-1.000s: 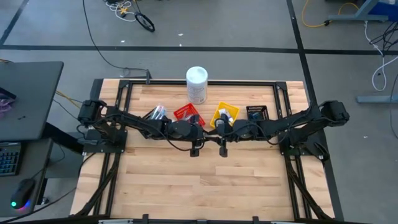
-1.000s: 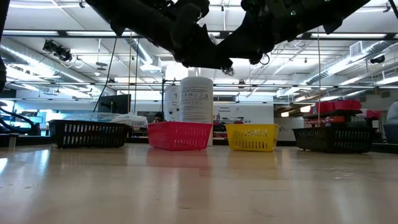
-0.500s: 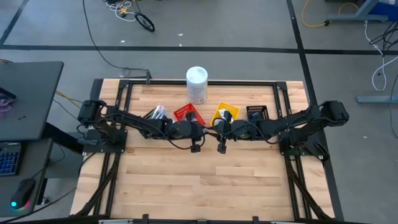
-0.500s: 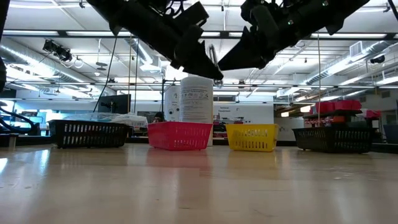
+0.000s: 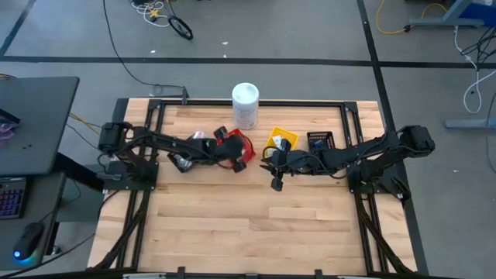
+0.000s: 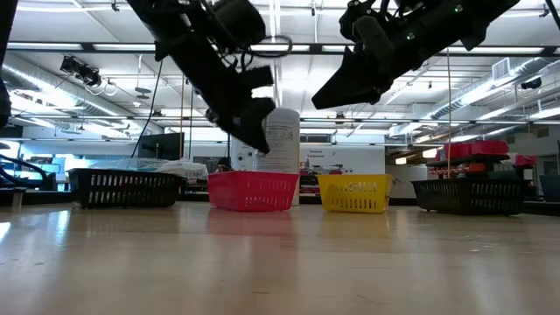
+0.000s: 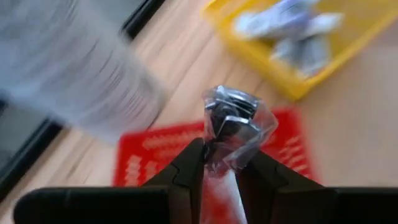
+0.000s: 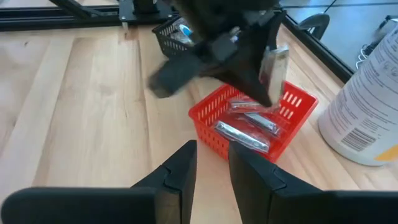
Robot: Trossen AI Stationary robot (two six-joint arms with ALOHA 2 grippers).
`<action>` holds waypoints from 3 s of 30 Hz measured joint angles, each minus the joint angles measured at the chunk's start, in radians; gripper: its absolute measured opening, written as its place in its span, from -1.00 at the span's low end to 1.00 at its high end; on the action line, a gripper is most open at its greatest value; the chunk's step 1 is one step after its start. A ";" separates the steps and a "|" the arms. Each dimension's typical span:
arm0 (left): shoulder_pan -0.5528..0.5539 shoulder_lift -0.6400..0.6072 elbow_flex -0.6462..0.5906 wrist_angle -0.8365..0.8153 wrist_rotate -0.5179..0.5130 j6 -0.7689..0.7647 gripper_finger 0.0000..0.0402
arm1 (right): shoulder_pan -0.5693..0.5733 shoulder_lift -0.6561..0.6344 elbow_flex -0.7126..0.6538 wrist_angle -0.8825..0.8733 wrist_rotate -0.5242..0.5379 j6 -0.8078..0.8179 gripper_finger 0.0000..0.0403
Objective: Pick & Place Travel size toiletries
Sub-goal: Put the silver nail clipper into the red basket, then put the blue toothbrush into the left black basket
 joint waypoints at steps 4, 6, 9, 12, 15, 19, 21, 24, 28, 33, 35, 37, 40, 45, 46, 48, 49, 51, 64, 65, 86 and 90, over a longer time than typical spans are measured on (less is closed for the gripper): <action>0.051 0.000 0.000 -0.101 0.048 -0.064 -0.58 | 0.000 0.000 0.000 0.000 0.000 0.000 -0.48; 0.071 0.000 -0.008 -0.107 0.060 -0.088 -0.54 | 0.000 0.000 0.000 0.000 -0.002 0.000 -0.48; 0.090 0.000 -0.026 -0.082 0.065 -0.091 -0.48 | 0.000 0.000 0.000 0.000 -0.003 0.000 -0.48; 0.101 0.000 -0.047 -0.070 0.104 -0.090 -0.43 | 0.000 0.000 0.000 0.000 -0.003 0.000 -0.49; 0.101 0.000 -0.068 -0.066 0.114 -0.088 -0.36 | 0.000 0.000 0.000 0.001 -0.003 0.000 -0.49; 0.100 0.000 -0.074 -0.058 0.102 -0.086 -0.23 | 0.000 0.000 0.000 0.001 -0.003 0.000 -0.49; 0.101 0.000 -0.074 -0.047 0.098 -0.085 -0.16 | 0.000 0.000 0.000 0.001 -0.003 0.000 -0.49; 0.101 0.000 -0.074 -0.007 0.098 -0.086 -0.09 | 0.000 -0.001 0.000 0.001 -0.003 0.000 -0.49; 0.095 0.000 -0.075 0.076 0.125 -0.077 -0.06 | 0.000 -0.001 0.000 0.002 -0.003 0.000 -0.49; 0.066 0.000 -0.075 0.202 0.231 -0.010 -0.11 | 0.000 -0.001 0.000 0.005 -0.003 0.000 -0.49; 0.051 0.000 -0.075 0.229 0.239 -0.005 -0.13 | 0.000 -0.002 0.000 0.004 -0.003 0.000 -0.49; 0.039 0.000 -0.075 0.253 0.240 0.005 -0.15 | 0.000 -0.002 0.000 0.005 -0.003 0.000 -0.49; 0.025 0.000 -0.075 0.243 0.238 0.043 -0.19 | 0.000 -0.002 0.000 0.004 -0.003 0.000 -0.49; 0.021 -0.003 -0.050 0.013 0.221 0.042 -0.32 | 0.000 -0.002 0.000 0.004 -0.009 0.000 -0.49; 0.022 -0.003 -0.041 -0.046 0.186 0.045 -0.35 | 0.000 -0.002 0.000 0.004 -0.020 0.000 -0.49; 0.022 -0.003 -0.031 -0.148 0.074 0.036 -0.44 | 0.000 -0.002 0.000 0.004 -0.038 0.000 -0.49; 0.021 -0.003 -0.030 -0.184 0.016 0.017 -0.49 | 0.000 -0.002 0.000 0.003 -0.047 0.000 -0.49; 0.021 -0.010 -0.029 -0.241 -0.073 -0.016 -0.60 | 0.000 -0.002 0.000 0.002 -0.055 0.000 -0.49; 0.020 -0.084 -0.026 -0.365 0.078 -0.066 -0.80 | 0.000 -0.002 0.000 -0.045 -0.055 0.000 -0.49; 0.022 -0.079 -0.026 -0.366 0.079 -0.066 -0.76 | 0.000 -0.002 0.000 -0.046 -0.055 0.000 -0.49; 0.037 -0.067 -0.027 -0.502 -0.042 -0.107 -0.55 | 0.000 -0.002 0.000 -0.045 -0.055 0.000 -0.49; 0.034 -0.067 -0.027 -0.503 -0.061 -0.109 -0.38 | 0.000 -0.002 0.000 -0.045 -0.055 0.000 -0.49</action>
